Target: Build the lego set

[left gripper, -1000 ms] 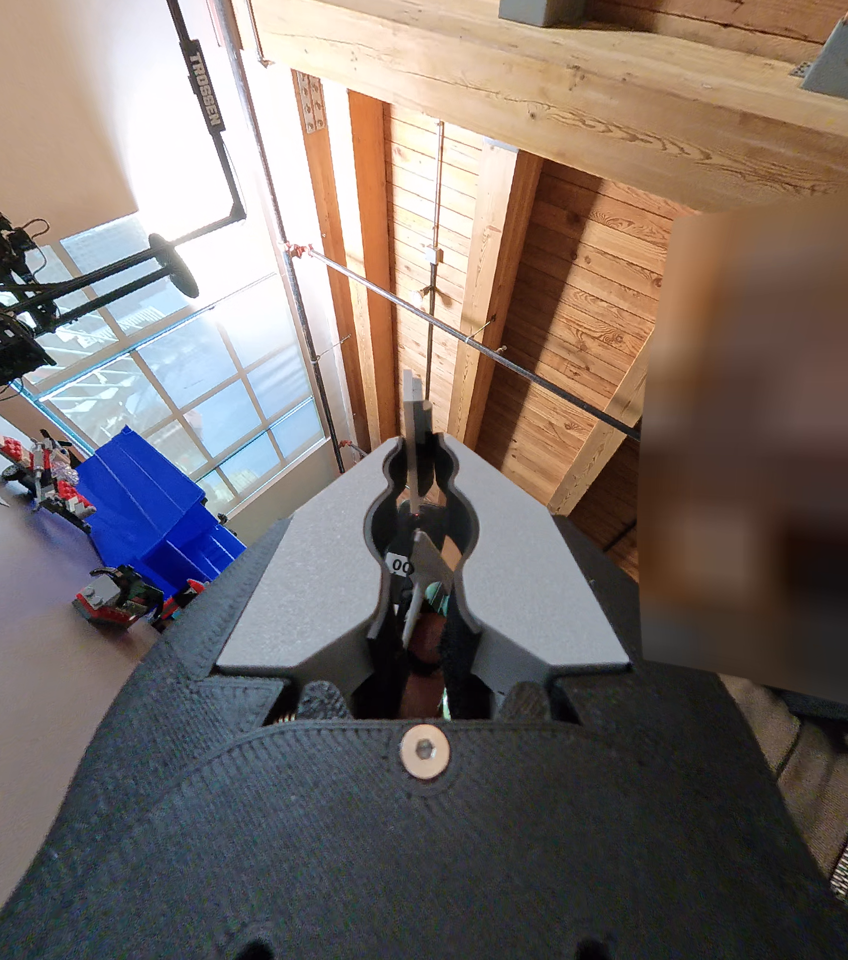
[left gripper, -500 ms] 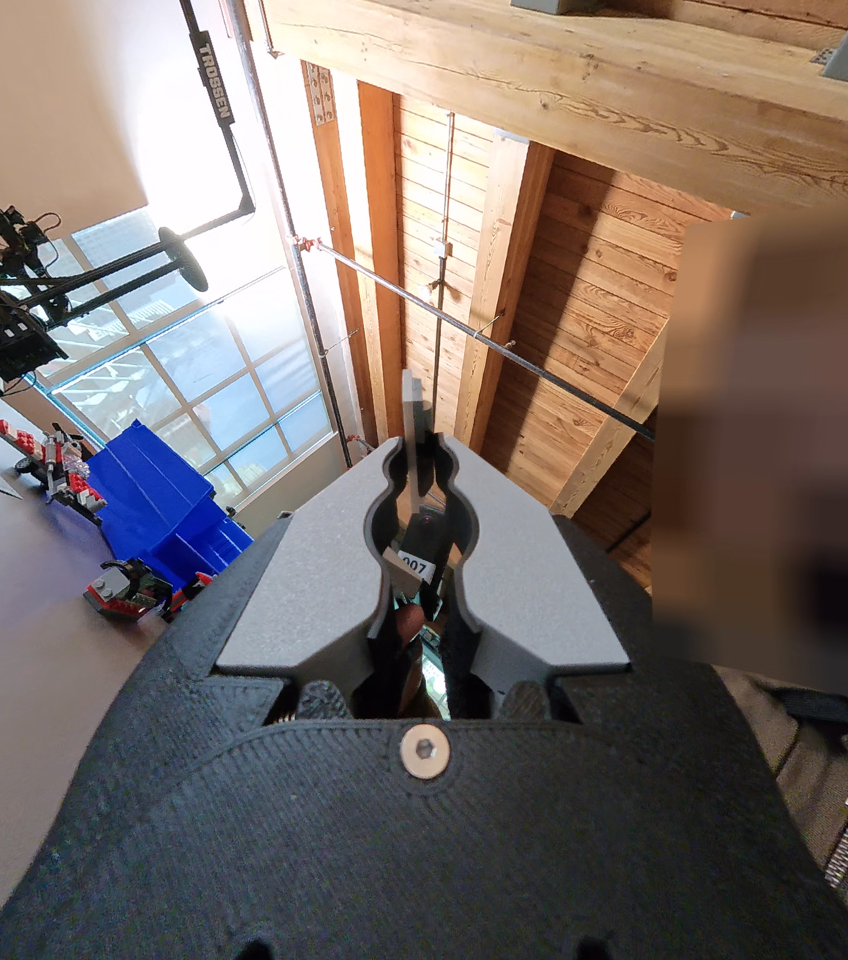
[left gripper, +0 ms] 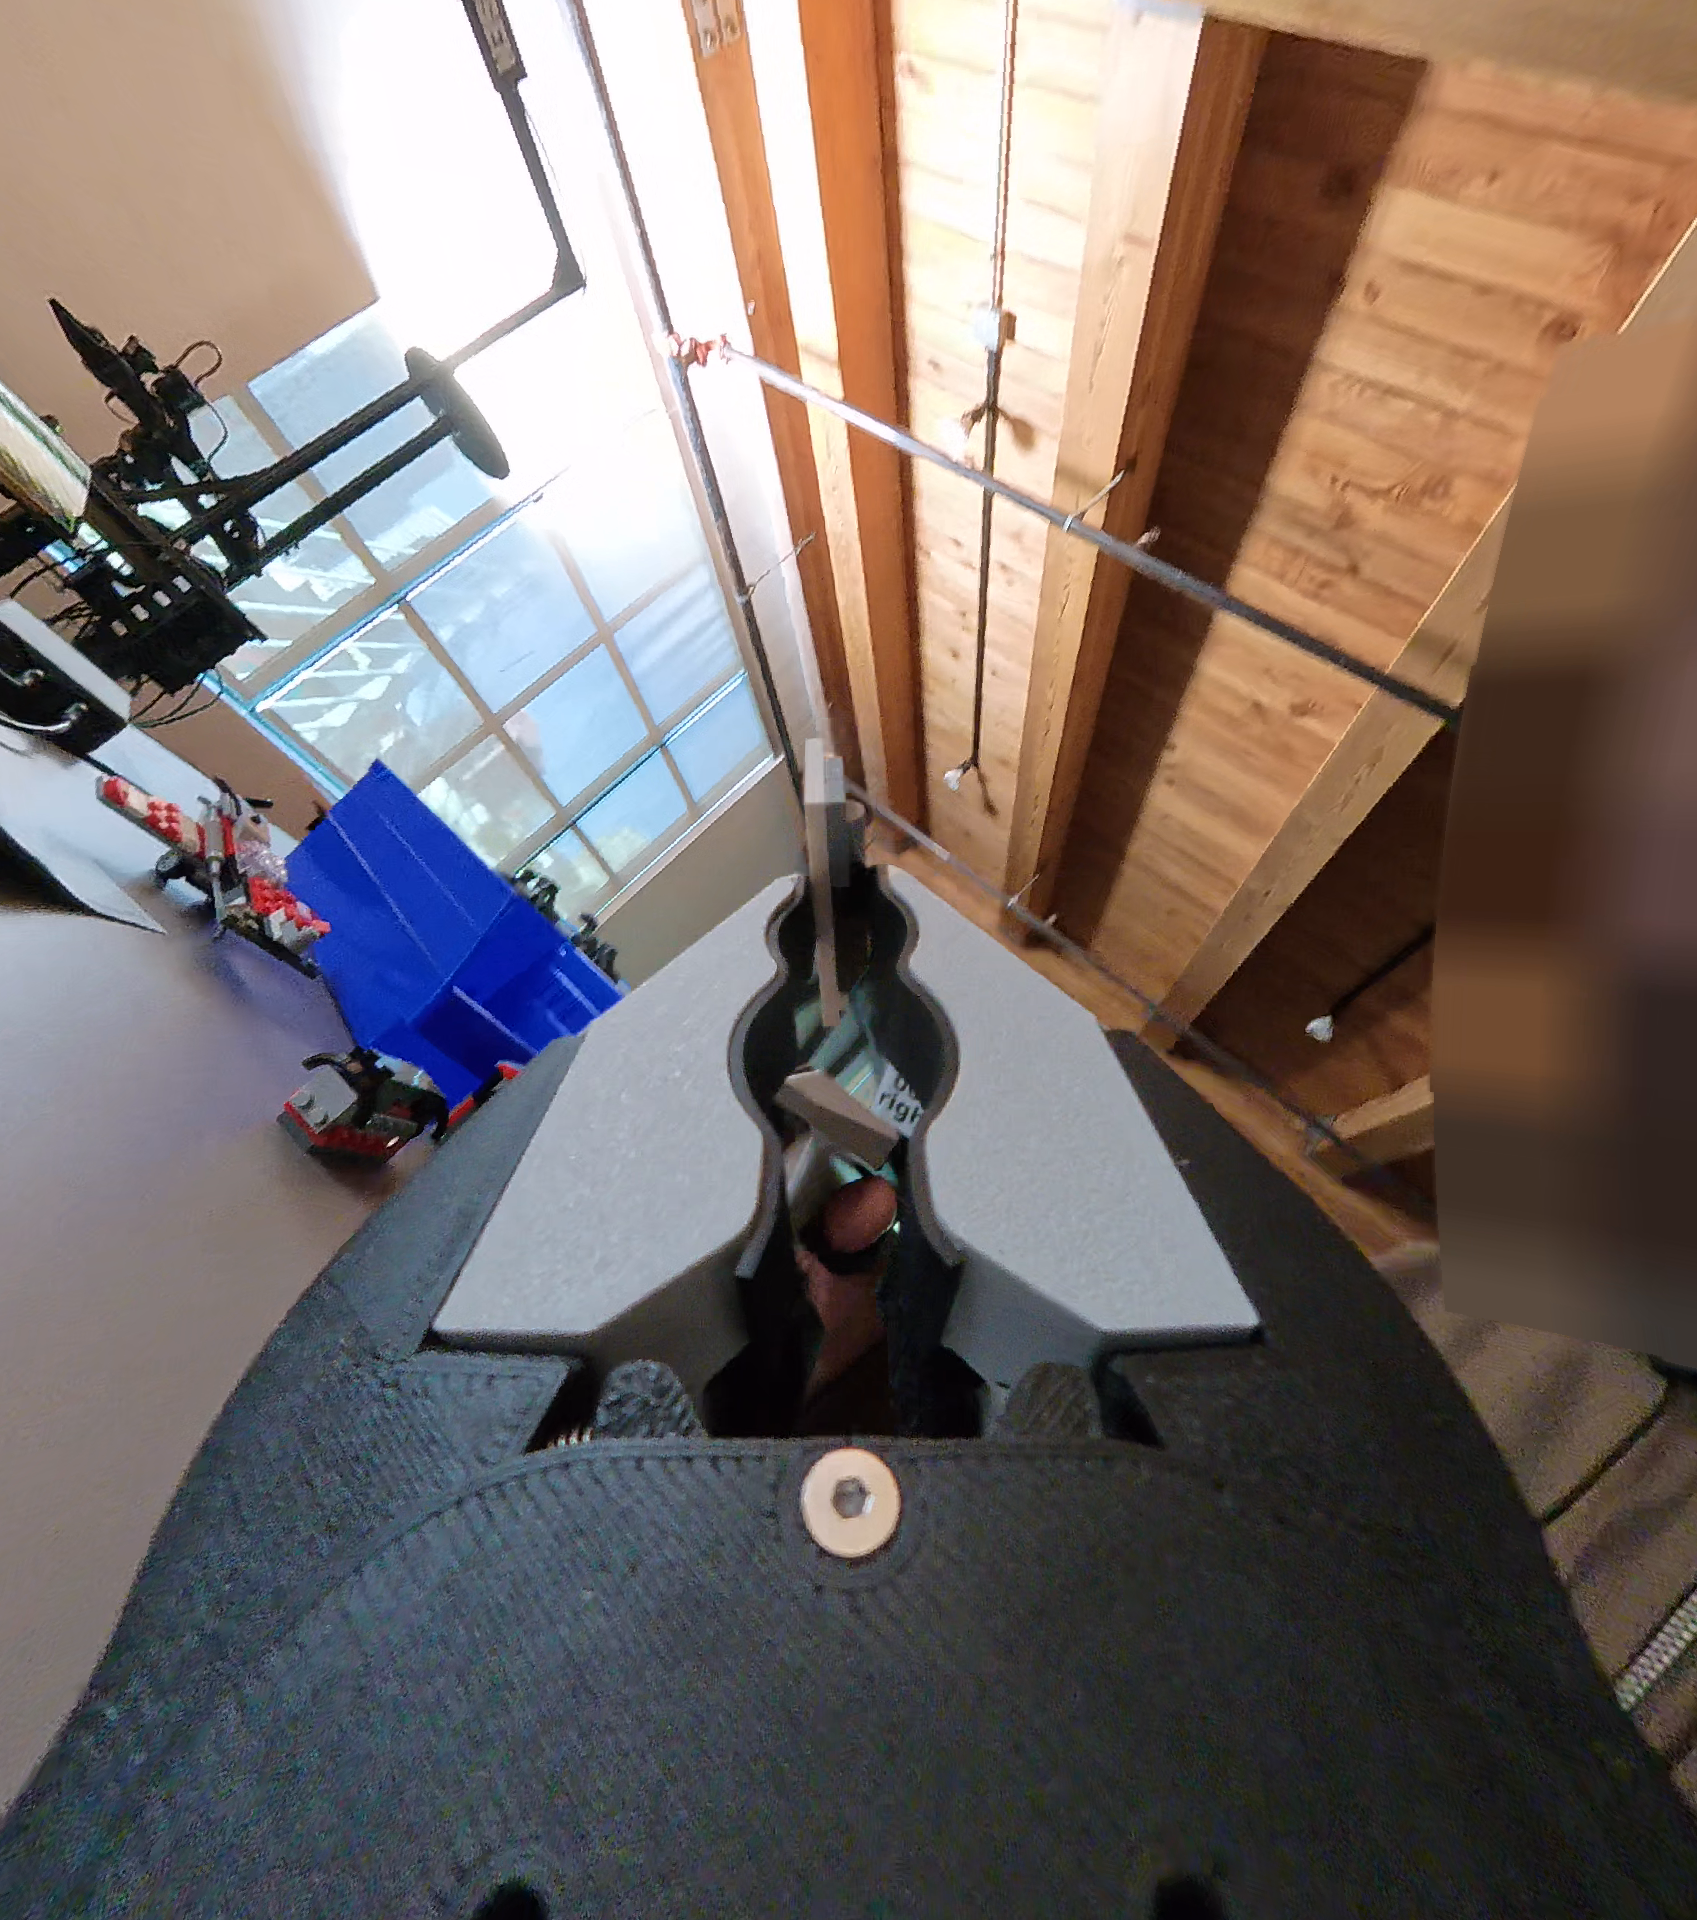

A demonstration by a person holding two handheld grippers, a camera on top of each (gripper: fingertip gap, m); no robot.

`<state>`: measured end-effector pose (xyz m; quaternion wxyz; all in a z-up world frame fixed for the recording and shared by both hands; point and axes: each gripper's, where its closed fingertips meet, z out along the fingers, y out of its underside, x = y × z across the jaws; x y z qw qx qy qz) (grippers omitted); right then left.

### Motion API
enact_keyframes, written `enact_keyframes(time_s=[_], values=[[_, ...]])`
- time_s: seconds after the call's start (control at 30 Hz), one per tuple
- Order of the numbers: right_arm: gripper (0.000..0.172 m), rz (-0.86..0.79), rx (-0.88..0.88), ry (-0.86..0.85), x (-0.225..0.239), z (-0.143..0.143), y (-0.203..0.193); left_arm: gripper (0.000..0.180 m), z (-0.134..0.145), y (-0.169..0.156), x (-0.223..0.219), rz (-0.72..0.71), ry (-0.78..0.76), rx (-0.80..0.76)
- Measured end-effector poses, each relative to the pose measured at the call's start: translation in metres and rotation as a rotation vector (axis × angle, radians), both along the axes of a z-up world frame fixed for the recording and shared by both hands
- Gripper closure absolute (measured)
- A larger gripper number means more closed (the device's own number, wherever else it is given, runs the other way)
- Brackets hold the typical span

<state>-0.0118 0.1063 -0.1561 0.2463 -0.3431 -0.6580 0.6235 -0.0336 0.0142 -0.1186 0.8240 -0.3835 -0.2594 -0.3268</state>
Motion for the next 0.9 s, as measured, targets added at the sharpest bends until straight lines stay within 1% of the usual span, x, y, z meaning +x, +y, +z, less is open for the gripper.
enact_keyframes(time_s=[0.17, 0.33, 0.5, 0.6, 0.67, 0.77, 0.83, 0.9], values=[[0.124, 0.027, 0.011, 0.106, 0.015, 0.004, 0.008, 0.171, -0.007, 0.029, 0.008, -0.062, 0.128, -0.208], [0.126, 0.054, -0.023, 0.156, 0.026, 0.011, 0.019, 0.171, -0.008, 0.051, 0.014, -0.175, 0.267, -0.399], [0.134, 0.101, -0.046, 0.150, 0.033, 0.010, 0.020, 0.171, -0.016, 0.068, 0.014, -0.350, 0.413, -0.625], [0.135, 0.099, -0.018, 0.156, 0.028, 0.005, 0.022, 0.170, -0.018, 0.079, 0.010, -0.468, 0.539, -0.748], [0.136, 0.098, -0.003, 0.167, 0.023, 0.004, 0.024, 0.170, -0.023, 0.088, 0.010, -0.572, 0.644, -0.815], [0.135, 0.108, -0.024, 0.172, 0.019, 0.006, 0.029, 0.170, -0.032, 0.101, 0.012, -0.719, 0.774, -0.866], [0.133, 0.097, -0.044, 0.167, 0.018, 0.008, 0.034, 0.170, -0.036, 0.108, 0.017, -0.804, 0.831, -0.836], [0.131, 0.075, -0.030, 0.172, 0.017, 0.007, 0.039, 0.170, -0.040, 0.113, 0.021, -0.849, 0.849, -0.789]])
